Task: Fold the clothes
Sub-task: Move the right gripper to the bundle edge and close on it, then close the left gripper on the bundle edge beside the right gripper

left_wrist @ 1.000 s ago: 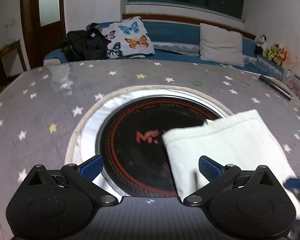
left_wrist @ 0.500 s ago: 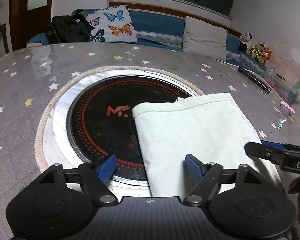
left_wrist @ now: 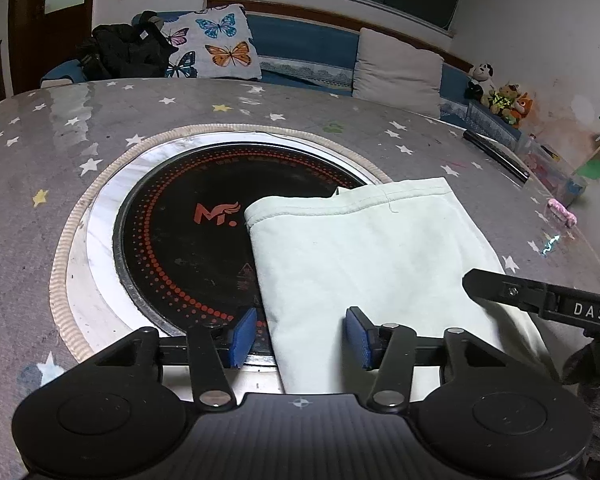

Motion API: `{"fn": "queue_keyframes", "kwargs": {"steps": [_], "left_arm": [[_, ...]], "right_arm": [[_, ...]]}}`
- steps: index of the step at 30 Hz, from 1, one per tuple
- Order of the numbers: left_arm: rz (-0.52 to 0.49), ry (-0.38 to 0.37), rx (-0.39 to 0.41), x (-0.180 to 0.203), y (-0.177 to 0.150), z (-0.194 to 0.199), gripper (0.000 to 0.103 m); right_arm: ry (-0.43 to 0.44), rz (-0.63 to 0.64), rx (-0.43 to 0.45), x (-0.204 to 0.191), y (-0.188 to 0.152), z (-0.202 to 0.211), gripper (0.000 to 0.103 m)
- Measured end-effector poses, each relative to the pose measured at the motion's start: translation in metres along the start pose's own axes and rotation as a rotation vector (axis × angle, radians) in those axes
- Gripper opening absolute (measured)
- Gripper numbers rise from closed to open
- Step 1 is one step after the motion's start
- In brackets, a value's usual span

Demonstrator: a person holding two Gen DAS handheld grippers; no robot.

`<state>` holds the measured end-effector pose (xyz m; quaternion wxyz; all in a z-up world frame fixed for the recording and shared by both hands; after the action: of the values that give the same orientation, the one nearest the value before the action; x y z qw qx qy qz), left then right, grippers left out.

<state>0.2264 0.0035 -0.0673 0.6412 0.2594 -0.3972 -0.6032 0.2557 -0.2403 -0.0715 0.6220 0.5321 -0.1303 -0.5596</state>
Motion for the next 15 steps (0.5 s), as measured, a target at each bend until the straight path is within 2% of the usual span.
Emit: {"fn": "queue_keyframes", "kwargs": {"steps": [15], "left_arm": [[-0.018,0.003,-0.008,0.0090,-0.0016,-0.0007,0.051]], "right_arm": [[-0.006,-0.033,0.003,-0.0008,-0.0016,-0.0051,0.044]]}}
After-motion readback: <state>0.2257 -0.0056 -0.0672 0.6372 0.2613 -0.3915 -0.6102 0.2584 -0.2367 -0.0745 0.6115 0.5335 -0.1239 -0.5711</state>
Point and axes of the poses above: each gripper's, at about its wrist camera, not at the fingertips, and z roughly against the way its jaws point, x to its right, y to its top, the point moved 8 cm from there along -z, roughly the way its jaws point, and after that the axes turned 13 degrees about x, right-handed, at the moved point
